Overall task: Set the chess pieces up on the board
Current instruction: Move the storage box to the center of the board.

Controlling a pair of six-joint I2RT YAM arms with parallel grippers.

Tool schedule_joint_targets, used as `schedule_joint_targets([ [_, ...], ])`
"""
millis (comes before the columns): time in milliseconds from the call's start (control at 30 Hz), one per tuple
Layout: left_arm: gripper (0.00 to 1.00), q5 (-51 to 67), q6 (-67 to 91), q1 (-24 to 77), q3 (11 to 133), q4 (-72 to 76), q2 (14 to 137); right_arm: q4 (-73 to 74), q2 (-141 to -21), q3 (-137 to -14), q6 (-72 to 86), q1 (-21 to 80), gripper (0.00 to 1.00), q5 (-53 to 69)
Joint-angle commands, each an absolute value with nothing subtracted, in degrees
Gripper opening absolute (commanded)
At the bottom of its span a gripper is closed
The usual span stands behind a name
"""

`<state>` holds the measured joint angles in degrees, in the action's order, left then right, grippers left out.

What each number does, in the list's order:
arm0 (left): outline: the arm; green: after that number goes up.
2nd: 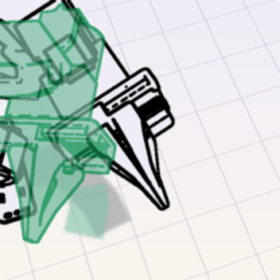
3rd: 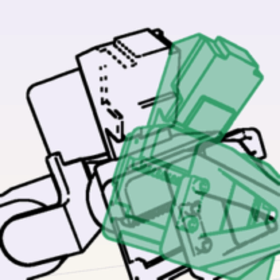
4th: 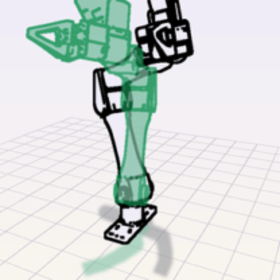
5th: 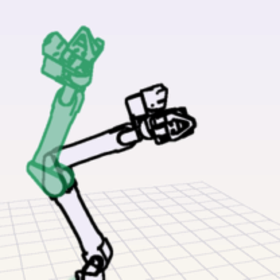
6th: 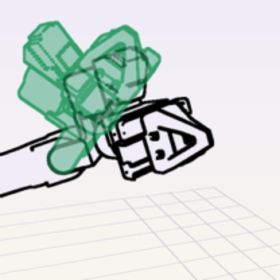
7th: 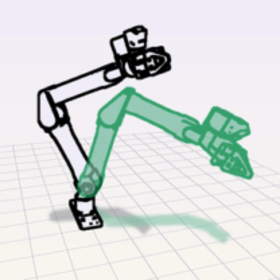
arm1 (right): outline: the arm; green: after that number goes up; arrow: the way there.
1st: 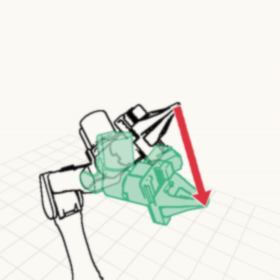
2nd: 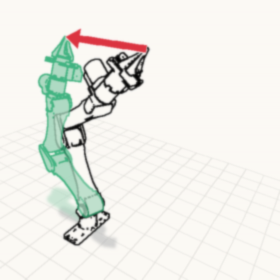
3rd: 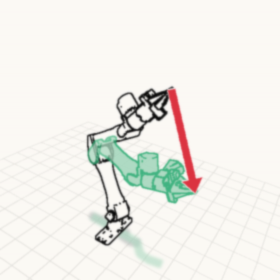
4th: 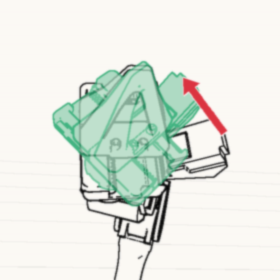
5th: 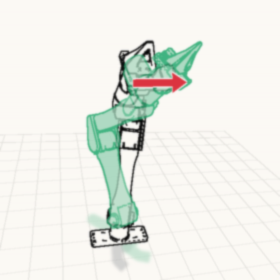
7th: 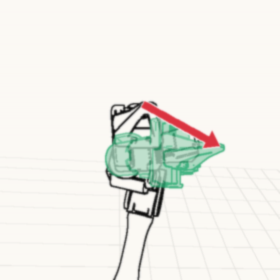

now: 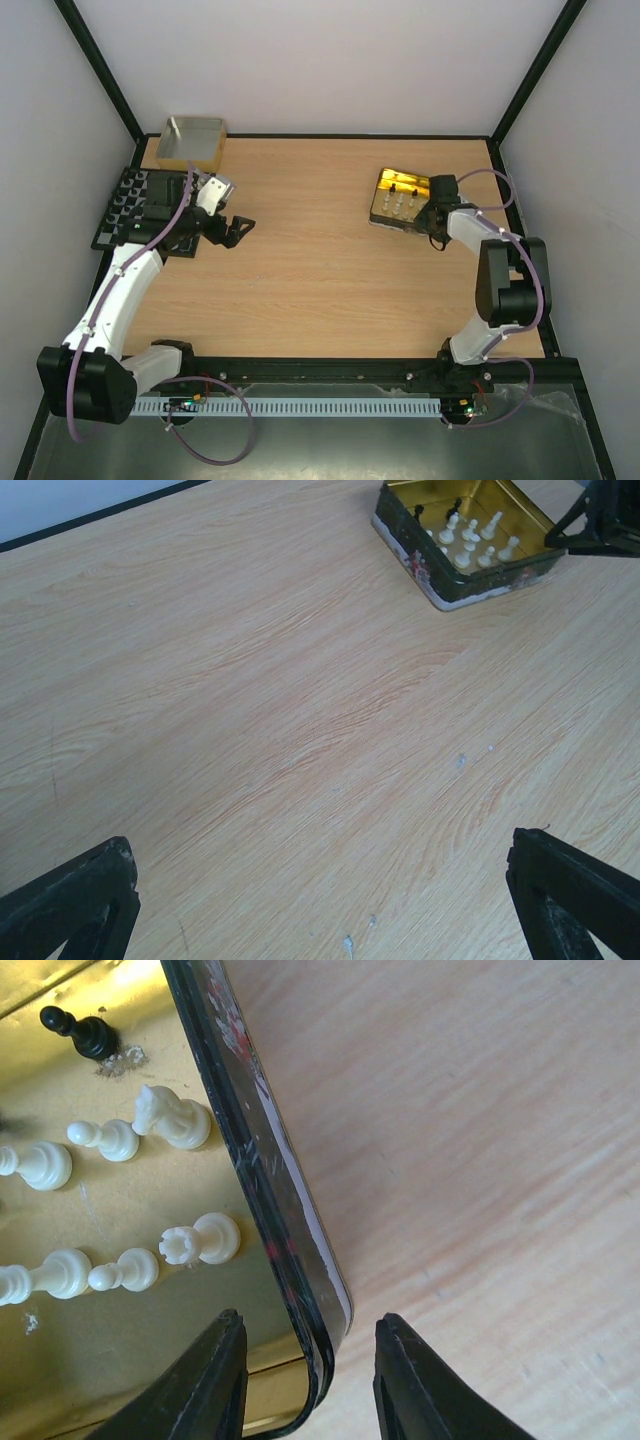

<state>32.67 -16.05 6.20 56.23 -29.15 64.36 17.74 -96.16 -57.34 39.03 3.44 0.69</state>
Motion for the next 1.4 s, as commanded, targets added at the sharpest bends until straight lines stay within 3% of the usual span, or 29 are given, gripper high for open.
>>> schedule_joint_targets([
  [0, 1.0, 32.6, -16.0, 6.4, 57.4, -30.3, 63.1, 23.0, -91.1, -52.5, 39.3, 3.2, 0.33, -0.9],
  [233, 1.0, 33.0, -15.8, 6.4, 57.7, -30.6, 62.6, 26.2, -82.7, -48.3, 40.4, 3.3, 0.33, -2.0],
  [433, 1.0, 32.6, -16.2, 6.4, 57.5, -30.8, 61.6, 28.0, -82.4, -48.4, 41.5, 3.2, 0.32, -4.1],
  [600, 1.0, 31.2, -17.2, 6.4, 56.7, -31.1, 60.3, 22.3, -79.0, -49.2, 40.8, 3.9, 0.35, 2.8],
  [833, 1.0, 30.6, -17.3, 6.4, 56.7, -30.3, 62.2, 26.5, -91.4, -66.5, 36.7, 12.4, 0.39, 1.8],
  [900, 1.0, 30.5, -17.0, 6.5, 56.7, -29.7, 62.9, 27.0, -95.7, -71.6, 34.5, 13.7, 0.45, 2.2],
  [933, 1.0, 30.5, -16.9, 6.5, 56.7, -29.4, 63.3, 27.7, -98.1, -74.3, 34.0, 14.1, 0.54, 2.0],
  [1000, 1.0, 30.6, -16.6, 6.5, 56.7, -29.1, 63.9, 28.4, -102.7, -79.9, 32.7, 14.2, 0.82, 1.7],
  [1033, 1.0, 30.6, -16.5, 6.5, 56.7, -28.8, 64.2, 29.1, -105.3, -82.8, 32.2, 14.2, 0.87, 1.2],
  [1167, 1.0, 30.1, -16.6, 6.6, 57.0, -28.3, 65.6, 32.8, -115.4, -95.8, 30.2, 14.2, 0.87, -1.6],
  [1367, 1.0, 29.4, -16.7, 6.6, 57.1, -27.3, 67.0, 33.6, -123.9, -105.5, 28.4, 14.2, 0.83, 1.4],
])
